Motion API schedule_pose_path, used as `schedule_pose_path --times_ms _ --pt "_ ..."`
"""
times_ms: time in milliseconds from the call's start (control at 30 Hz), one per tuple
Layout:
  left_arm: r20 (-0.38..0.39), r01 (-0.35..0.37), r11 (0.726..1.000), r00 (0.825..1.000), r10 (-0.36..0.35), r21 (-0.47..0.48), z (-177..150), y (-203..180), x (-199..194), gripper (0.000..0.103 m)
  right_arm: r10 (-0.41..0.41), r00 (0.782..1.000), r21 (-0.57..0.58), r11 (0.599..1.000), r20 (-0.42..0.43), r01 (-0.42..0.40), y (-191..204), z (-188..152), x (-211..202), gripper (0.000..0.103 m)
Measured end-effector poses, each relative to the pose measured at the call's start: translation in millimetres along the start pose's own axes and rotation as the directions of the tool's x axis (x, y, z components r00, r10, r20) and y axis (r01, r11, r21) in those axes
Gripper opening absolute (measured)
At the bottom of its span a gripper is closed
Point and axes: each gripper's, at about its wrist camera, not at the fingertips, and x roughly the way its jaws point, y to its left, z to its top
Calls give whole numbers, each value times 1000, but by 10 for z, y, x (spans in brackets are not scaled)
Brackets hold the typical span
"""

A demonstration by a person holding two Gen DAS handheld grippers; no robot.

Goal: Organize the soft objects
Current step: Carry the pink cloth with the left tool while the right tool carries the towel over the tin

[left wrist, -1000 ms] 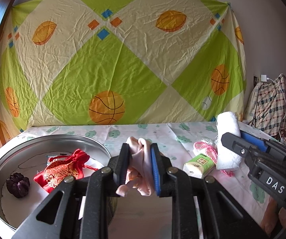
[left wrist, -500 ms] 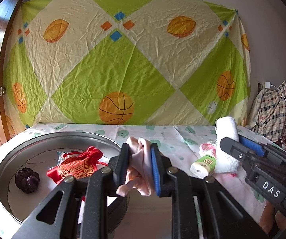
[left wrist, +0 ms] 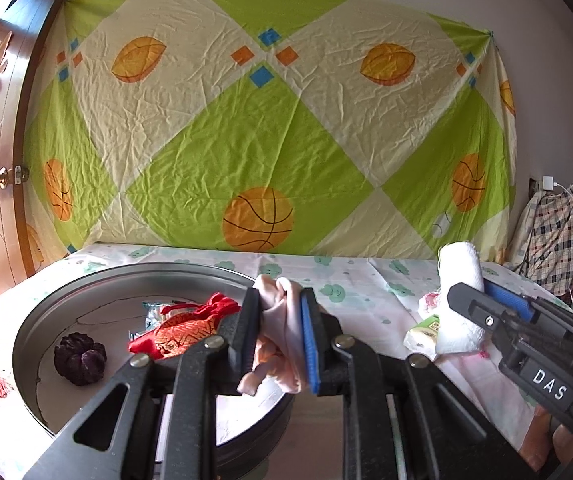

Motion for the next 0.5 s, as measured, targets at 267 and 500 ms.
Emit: schedule_pose_path --times_ms 267,500 --pt "-3 -8 1000 1000 8 -27 -1 139 -10 19 40 999 -37 998 -12 -40 233 -5 99 34" --pt "-5 -18 999 1000 18 -43 -8 255 -37 19 70 997 -64 995 -25 -72 406 -12 173 34"
